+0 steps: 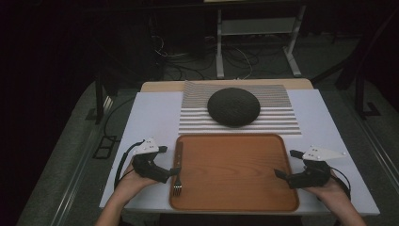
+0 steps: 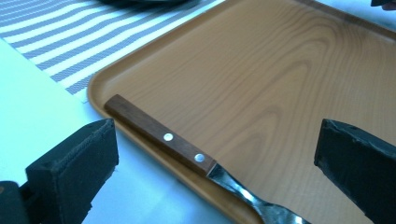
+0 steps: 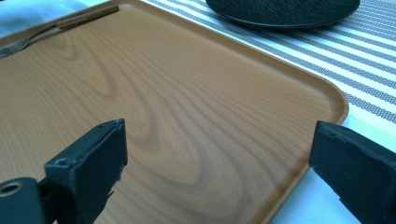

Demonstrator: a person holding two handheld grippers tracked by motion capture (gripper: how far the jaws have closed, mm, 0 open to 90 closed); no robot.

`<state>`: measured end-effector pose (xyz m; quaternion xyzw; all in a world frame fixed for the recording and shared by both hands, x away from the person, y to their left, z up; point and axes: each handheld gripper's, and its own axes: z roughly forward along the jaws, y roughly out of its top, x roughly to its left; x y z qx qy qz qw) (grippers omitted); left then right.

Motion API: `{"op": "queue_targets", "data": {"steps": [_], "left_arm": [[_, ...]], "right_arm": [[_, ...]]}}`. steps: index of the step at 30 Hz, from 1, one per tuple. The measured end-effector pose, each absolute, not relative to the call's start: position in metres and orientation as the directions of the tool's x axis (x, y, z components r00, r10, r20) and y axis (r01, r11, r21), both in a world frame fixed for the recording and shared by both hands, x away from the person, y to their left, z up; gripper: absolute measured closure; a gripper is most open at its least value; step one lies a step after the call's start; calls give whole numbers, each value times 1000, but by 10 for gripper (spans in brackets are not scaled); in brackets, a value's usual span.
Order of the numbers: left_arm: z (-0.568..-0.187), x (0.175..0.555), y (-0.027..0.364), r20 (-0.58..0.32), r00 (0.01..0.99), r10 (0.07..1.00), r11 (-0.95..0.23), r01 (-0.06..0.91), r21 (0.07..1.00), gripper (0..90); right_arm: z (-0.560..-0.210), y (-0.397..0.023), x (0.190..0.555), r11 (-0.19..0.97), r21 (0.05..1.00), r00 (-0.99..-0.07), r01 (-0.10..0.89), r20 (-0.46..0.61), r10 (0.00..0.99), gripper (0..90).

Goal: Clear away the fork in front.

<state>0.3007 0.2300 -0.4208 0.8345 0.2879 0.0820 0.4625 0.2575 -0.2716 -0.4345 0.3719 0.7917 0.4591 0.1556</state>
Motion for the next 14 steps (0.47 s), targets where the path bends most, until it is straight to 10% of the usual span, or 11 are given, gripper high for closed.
{"op": "queue_targets", "data": {"steps": [14], "left_arm": [[-421, 303, 228, -112, 826, 552, -424, 394, 815, 0]], "right_arm": [[-436, -271, 257, 310, 838, -680, 449, 96, 727, 44]]}}
